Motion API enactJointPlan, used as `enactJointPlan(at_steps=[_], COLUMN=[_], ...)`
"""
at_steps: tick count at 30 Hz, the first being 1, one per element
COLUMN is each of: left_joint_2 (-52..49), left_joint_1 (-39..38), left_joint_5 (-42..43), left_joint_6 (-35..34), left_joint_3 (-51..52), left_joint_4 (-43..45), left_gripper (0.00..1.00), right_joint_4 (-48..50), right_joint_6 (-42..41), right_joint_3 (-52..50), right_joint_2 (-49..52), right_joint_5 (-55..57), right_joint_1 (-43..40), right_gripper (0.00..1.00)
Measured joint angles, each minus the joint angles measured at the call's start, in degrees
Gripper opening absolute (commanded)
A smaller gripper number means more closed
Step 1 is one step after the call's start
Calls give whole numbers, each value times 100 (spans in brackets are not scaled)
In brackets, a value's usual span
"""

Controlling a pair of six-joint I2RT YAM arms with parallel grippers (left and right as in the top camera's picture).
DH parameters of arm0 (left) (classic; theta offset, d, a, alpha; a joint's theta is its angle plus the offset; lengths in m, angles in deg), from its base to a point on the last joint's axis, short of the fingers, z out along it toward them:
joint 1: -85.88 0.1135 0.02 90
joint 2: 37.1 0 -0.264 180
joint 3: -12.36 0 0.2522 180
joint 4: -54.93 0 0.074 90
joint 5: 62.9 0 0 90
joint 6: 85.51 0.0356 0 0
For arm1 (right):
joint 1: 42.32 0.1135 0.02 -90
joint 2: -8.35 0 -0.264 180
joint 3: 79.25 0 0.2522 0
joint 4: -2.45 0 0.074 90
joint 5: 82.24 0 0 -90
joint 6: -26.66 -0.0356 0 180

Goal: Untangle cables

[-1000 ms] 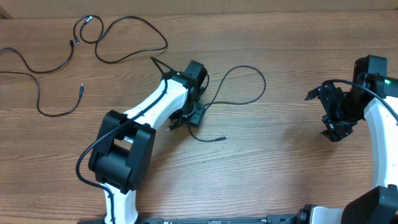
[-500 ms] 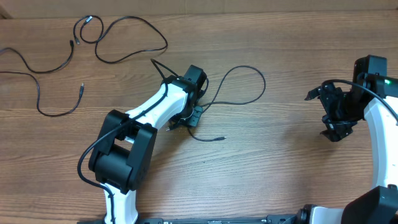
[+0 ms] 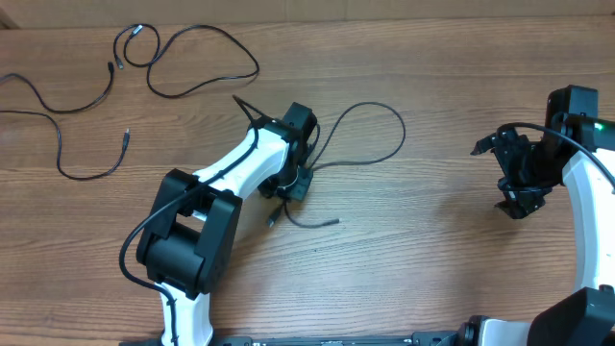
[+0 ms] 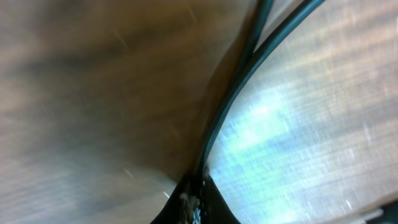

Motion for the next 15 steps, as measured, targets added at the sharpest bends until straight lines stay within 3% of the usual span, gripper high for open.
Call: enactJointPlan(at_steps=[8, 15], left_joint_2=[334, 1961], left_joint_1=[334, 684], left_joint_5=[1224, 1596], left_joint_6=[-201, -293], left_joint_3=[-568, -861], left_joint_4=[-520, -507], left_gripper=[4, 4], right_joint_4=[0, 2], right_joint_6=[0, 2], right_joint_3=[0, 0], right_joint_2=[0, 0], right_joint_5=[0, 0], right_joint_1=[-2, -2], right_gripper=[100, 100])
